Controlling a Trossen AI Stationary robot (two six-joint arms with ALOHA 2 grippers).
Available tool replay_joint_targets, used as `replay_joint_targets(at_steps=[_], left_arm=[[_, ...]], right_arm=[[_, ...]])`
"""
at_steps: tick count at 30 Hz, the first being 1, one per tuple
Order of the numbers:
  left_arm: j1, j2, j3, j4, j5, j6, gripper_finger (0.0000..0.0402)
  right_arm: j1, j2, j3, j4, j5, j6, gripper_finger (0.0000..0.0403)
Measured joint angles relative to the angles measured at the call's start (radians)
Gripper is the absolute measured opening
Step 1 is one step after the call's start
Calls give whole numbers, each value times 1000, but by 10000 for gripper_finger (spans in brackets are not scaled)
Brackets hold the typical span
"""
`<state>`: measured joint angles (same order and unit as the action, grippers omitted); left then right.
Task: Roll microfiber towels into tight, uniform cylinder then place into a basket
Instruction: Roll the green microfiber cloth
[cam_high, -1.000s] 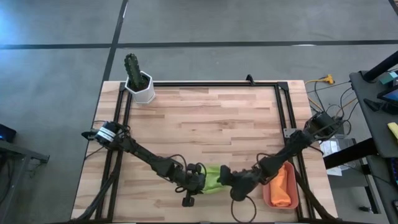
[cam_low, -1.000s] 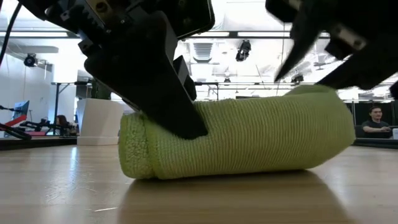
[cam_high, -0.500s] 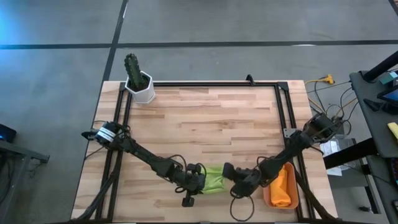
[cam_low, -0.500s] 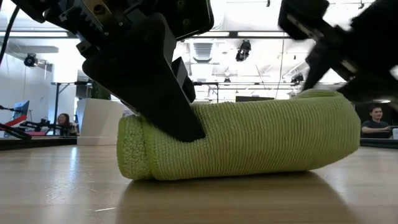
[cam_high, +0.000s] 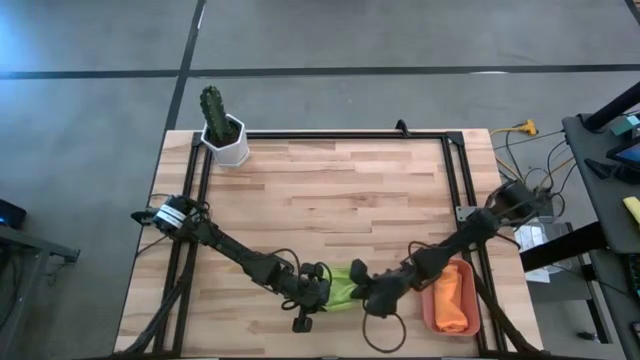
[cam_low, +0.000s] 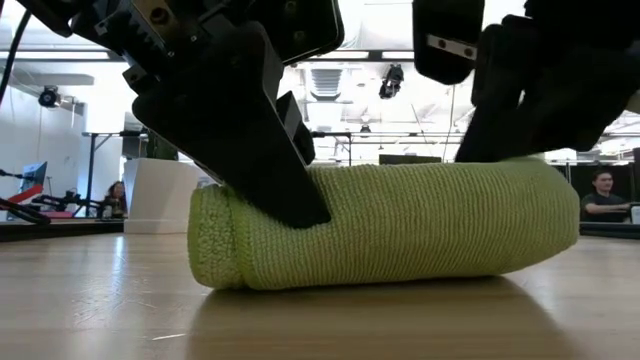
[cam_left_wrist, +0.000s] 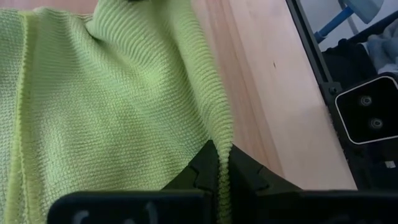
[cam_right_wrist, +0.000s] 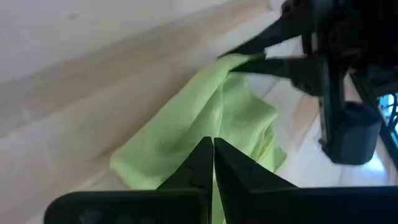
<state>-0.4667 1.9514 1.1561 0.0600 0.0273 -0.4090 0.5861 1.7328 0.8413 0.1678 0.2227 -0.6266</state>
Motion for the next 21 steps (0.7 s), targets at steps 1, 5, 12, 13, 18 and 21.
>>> replay_joint_targets(at_steps=[1,5,12,13,18,21], left_arm=[[0,0,0,0,0,1,0],[0,0,0,0,0,1,0],[0,0,0,4,0,-3,0],[0,0,0,4,-1,-4,0],[0,0,1,11,-4,-30,0],[0,-1,2,11,-4,-56,0]], right_arm=[[-7,10,1,20,-1,2,9],[-35,35,10,31,-57,5,9],[-38,85,10,-6,-133,45,9],[-38,97,10,-6,-138,53,9],[-39,145,10,36,-169,77,9],[-39,145,13,30,-156,78,9]])
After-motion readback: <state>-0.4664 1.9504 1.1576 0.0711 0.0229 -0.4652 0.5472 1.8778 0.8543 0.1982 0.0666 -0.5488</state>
